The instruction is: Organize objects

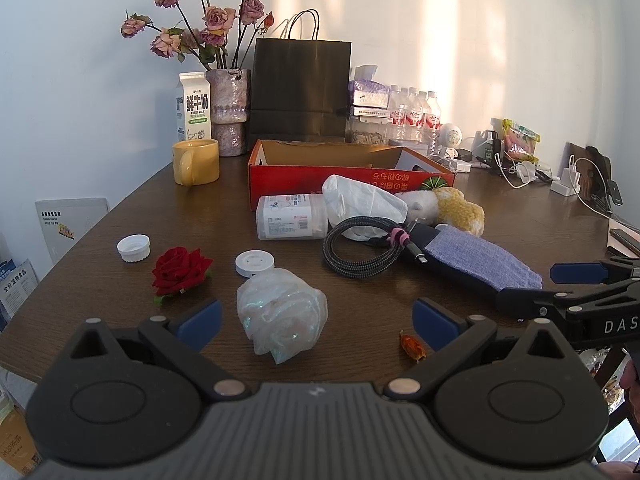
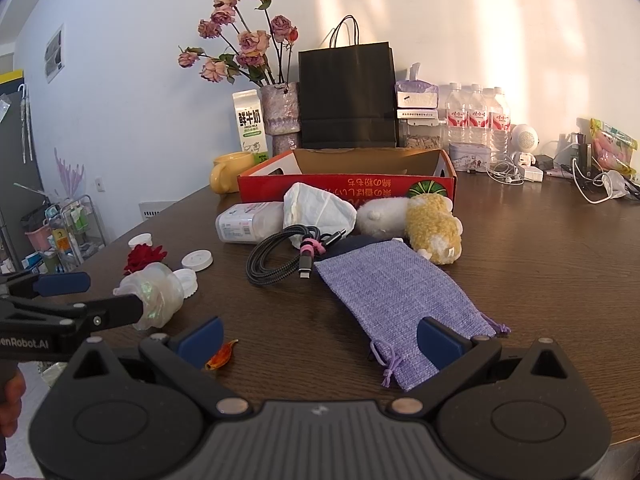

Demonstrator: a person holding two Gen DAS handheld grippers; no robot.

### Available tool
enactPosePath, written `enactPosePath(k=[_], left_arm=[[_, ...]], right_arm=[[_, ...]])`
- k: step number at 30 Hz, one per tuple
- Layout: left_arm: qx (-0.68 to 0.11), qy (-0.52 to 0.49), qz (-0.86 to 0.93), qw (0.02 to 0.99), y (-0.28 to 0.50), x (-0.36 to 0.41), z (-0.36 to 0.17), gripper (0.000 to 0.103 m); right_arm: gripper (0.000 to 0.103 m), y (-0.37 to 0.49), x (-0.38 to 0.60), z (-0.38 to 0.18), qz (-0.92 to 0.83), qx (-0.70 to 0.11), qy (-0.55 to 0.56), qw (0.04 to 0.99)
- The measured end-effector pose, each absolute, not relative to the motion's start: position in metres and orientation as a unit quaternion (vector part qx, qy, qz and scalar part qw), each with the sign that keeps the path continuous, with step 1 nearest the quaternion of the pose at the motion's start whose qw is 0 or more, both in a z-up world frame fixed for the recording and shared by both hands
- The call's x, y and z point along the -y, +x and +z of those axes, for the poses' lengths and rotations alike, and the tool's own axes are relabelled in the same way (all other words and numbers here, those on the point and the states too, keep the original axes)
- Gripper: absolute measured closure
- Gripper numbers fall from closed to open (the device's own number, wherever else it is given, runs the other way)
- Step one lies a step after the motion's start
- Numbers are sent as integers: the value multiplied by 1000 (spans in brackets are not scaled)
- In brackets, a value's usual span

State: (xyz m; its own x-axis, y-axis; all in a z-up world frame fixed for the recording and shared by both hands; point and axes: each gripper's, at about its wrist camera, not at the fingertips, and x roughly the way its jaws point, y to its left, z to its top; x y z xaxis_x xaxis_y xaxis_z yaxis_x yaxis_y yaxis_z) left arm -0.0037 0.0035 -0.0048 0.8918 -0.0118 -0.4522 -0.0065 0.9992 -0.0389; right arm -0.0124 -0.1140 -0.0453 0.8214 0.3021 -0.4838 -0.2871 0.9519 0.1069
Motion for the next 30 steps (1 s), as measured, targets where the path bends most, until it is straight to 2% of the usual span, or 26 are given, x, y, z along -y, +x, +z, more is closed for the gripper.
enactPosePath(k=[20, 30], left_arm=[[-244, -22, 1, 969, -1, -6, -13, 0], [-266, -24, 21, 964, 25, -16, -22, 0]], right_arm=[[0, -9, 113, -54, 151, -259, 6, 954], [0, 8, 124, -61, 136, -271, -13, 953]])
